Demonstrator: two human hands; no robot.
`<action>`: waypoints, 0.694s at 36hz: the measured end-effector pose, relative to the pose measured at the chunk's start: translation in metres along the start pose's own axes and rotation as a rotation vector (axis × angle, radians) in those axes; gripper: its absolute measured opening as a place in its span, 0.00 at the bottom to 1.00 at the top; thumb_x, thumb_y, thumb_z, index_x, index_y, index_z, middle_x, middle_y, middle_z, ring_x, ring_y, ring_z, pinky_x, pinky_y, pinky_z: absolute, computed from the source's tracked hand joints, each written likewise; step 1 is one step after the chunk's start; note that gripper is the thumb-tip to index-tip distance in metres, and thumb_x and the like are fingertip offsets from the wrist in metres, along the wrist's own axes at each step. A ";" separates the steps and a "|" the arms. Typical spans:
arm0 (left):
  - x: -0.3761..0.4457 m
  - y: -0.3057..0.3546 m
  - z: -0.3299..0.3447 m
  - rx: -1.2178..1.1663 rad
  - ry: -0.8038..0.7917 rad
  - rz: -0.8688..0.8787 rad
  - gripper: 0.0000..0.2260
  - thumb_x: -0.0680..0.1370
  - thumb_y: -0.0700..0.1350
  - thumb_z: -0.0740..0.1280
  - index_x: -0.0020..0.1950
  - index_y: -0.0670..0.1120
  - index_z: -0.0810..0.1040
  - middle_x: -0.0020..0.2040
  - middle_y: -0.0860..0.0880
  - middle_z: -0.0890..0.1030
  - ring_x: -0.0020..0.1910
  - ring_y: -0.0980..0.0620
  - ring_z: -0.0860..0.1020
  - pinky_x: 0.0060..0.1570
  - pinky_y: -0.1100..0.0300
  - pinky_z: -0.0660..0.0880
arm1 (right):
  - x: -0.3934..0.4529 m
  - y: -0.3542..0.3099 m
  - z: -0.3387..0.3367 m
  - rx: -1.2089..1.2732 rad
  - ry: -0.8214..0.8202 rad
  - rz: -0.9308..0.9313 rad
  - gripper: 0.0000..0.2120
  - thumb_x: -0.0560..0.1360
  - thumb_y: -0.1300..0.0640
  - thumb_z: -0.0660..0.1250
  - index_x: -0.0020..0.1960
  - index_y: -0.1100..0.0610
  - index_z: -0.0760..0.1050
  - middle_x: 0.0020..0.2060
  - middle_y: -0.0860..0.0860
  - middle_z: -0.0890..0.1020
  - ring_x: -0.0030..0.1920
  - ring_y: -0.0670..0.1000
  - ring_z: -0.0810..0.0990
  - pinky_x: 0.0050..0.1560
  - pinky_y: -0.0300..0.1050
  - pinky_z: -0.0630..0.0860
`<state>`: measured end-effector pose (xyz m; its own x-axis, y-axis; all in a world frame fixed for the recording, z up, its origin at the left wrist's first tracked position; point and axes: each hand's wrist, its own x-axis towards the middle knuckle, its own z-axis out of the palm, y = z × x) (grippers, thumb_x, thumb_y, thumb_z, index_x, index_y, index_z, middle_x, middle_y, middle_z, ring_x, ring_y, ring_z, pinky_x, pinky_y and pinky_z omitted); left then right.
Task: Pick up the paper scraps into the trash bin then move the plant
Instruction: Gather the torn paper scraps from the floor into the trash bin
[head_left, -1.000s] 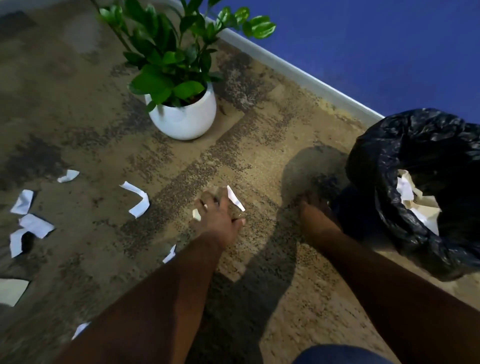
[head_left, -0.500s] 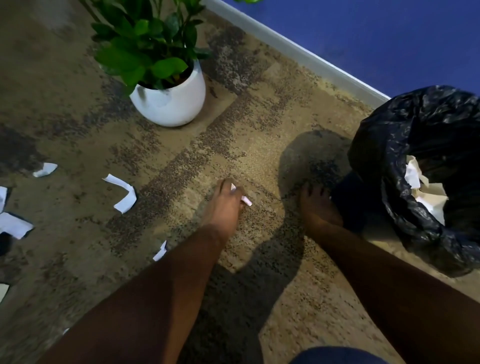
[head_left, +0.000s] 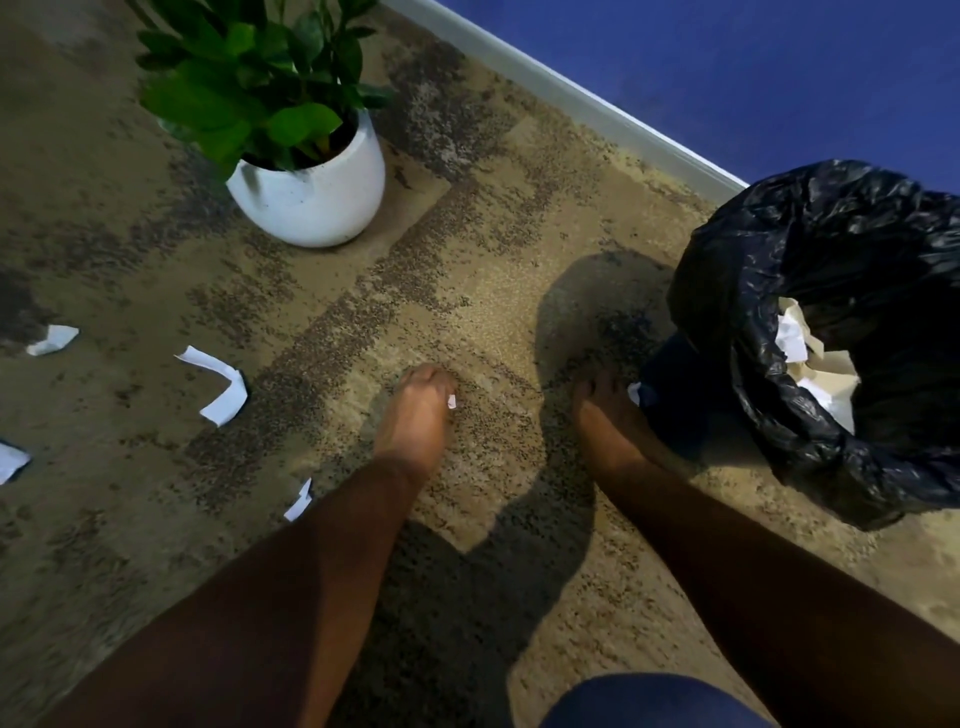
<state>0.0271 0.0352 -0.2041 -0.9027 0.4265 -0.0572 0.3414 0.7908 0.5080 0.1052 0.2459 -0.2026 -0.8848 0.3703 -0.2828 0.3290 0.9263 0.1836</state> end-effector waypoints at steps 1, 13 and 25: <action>0.000 0.000 0.000 -0.011 -0.004 0.001 0.16 0.74 0.30 0.67 0.56 0.46 0.81 0.57 0.50 0.79 0.55 0.54 0.77 0.59 0.61 0.76 | 0.000 0.000 0.000 -0.006 0.008 0.019 0.21 0.80 0.67 0.51 0.73 0.67 0.57 0.67 0.67 0.65 0.61 0.63 0.73 0.58 0.55 0.76; -0.001 -0.004 0.000 -0.036 -0.070 -0.035 0.12 0.72 0.32 0.72 0.51 0.46 0.81 0.55 0.50 0.79 0.53 0.54 0.76 0.56 0.63 0.75 | 0.007 0.006 0.005 -0.038 -0.150 0.157 0.25 0.82 0.62 0.53 0.77 0.62 0.53 0.72 0.66 0.63 0.64 0.63 0.74 0.50 0.52 0.79; -0.003 0.004 0.001 0.040 -0.126 -0.093 0.10 0.75 0.33 0.68 0.51 0.46 0.80 0.48 0.51 0.77 0.40 0.58 0.72 0.38 0.69 0.68 | -0.008 0.007 -0.003 -0.075 -0.079 0.041 0.19 0.81 0.60 0.56 0.70 0.64 0.64 0.64 0.63 0.71 0.61 0.59 0.74 0.58 0.50 0.77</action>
<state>0.0316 0.0377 -0.2023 -0.8917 0.4005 -0.2109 0.2704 0.8450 0.4613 0.1139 0.2494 -0.1957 -0.8418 0.4143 -0.3461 0.3359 0.9038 0.2651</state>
